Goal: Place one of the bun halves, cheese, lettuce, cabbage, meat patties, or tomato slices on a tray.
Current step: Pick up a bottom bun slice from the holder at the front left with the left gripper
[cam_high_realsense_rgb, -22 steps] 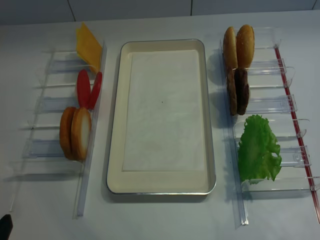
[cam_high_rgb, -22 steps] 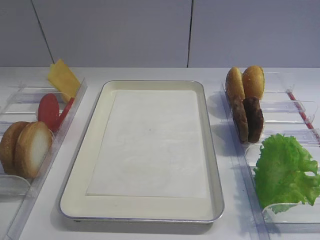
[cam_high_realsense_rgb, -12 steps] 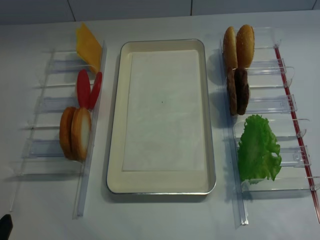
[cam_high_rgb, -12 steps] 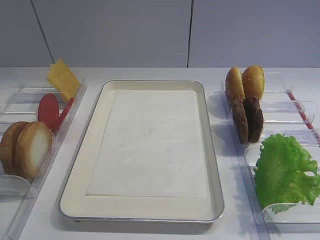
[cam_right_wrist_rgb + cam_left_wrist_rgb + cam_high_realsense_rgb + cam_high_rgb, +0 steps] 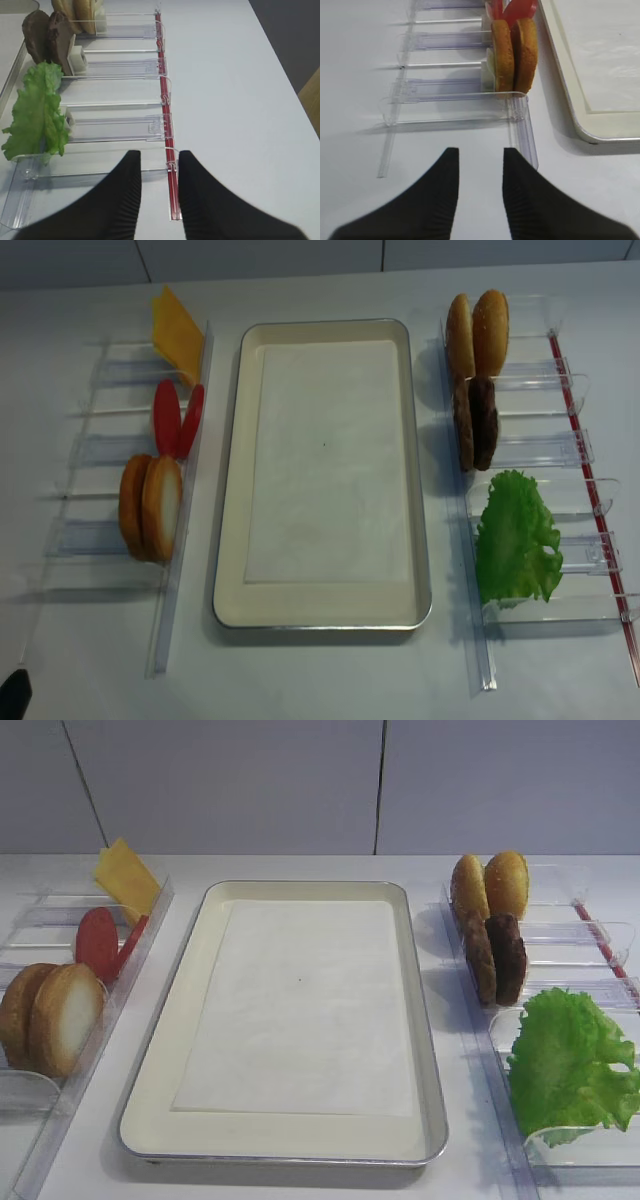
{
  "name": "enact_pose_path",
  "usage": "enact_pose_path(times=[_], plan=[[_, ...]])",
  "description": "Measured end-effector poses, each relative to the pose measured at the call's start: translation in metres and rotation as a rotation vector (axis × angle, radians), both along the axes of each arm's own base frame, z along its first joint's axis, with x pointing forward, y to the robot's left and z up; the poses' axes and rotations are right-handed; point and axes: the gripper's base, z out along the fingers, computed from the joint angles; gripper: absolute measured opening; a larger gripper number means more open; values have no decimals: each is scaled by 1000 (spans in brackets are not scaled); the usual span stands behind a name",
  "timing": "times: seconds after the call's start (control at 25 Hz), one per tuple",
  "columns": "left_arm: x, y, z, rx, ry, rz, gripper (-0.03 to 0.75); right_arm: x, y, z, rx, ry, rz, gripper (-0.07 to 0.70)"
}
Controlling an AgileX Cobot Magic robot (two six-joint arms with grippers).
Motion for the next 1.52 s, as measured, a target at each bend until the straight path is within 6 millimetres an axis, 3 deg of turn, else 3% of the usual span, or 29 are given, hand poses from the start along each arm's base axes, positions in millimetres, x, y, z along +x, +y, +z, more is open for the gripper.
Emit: enact_pose_path(times=[0.16, 0.44, 0.64, 0.68, 0.88, 1.08, 1.52], plan=[[4, -5, 3, -55, 43, -28, 204, 0, 0, 0, 0, 0, 0, 241], [29, -8, 41, -84, 140, -51, 256, 0, 0, 0, 0, 0, 0, 241], [67, -13, 71, -119, 259, -89, 274, 0, 0, 0, 0, 0, 0, 241], [67, -13, 71, -119, 259, -89, 274, 0, 0, 0, 0, 0, 0, 241], [111, -16, 85, -127, 369, -114, 359, 0, 0, 0, 0, 0, 0, 241], [150, -21, 88, -151, 471, -174, 385, 0, 0, 0, -1, 0, 0, 241], [226, -42, 72, -104, 668, -209, 387, 0, 0, 0, -1, 0, 0, 241]])
